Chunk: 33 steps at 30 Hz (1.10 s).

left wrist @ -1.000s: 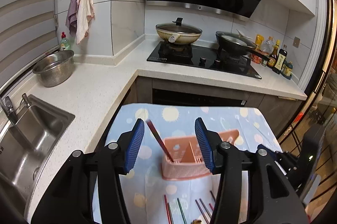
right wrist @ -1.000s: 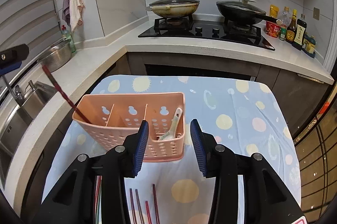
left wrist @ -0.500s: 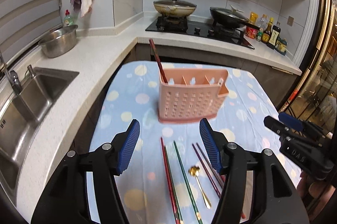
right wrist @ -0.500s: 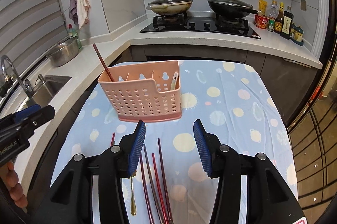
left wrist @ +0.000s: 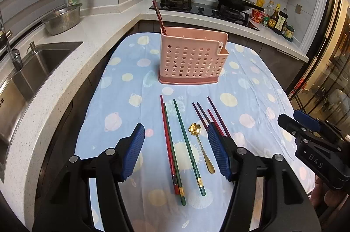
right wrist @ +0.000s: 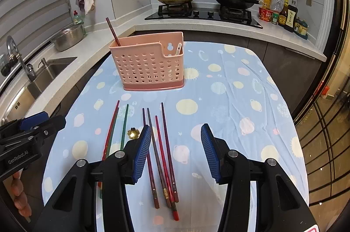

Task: Organize utensils
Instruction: 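Withdraw both tools from the holder back over the remaining utensils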

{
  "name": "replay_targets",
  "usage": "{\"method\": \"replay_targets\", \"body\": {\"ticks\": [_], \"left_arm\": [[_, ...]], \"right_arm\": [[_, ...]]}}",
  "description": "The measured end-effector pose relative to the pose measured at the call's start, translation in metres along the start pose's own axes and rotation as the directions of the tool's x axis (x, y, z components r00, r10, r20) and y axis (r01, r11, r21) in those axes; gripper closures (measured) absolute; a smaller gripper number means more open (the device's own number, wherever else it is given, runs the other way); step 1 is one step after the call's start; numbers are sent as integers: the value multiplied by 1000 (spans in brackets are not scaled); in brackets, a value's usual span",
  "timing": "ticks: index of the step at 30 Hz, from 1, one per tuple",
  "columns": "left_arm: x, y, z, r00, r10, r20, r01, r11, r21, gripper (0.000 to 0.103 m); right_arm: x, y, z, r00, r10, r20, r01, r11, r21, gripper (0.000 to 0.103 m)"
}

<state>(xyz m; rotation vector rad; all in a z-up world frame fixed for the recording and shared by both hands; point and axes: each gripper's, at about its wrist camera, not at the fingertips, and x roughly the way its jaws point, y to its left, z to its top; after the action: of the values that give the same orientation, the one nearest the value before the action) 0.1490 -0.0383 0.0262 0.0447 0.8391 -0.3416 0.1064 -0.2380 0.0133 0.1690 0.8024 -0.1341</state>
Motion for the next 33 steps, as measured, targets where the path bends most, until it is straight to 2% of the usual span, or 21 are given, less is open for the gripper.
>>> {"method": "replay_targets", "body": {"ticks": [13,33], "left_arm": [[9,3,-40,997,13,-70,-13,1000,6,46],[32,3,-76,988,49,-147,-46,999,23,46]], "right_arm": [[1,-2,-40,998,-1,-65,2,1000,8,56],[14,-14,-74,990,6,-140,-1,999,39,56]]}}
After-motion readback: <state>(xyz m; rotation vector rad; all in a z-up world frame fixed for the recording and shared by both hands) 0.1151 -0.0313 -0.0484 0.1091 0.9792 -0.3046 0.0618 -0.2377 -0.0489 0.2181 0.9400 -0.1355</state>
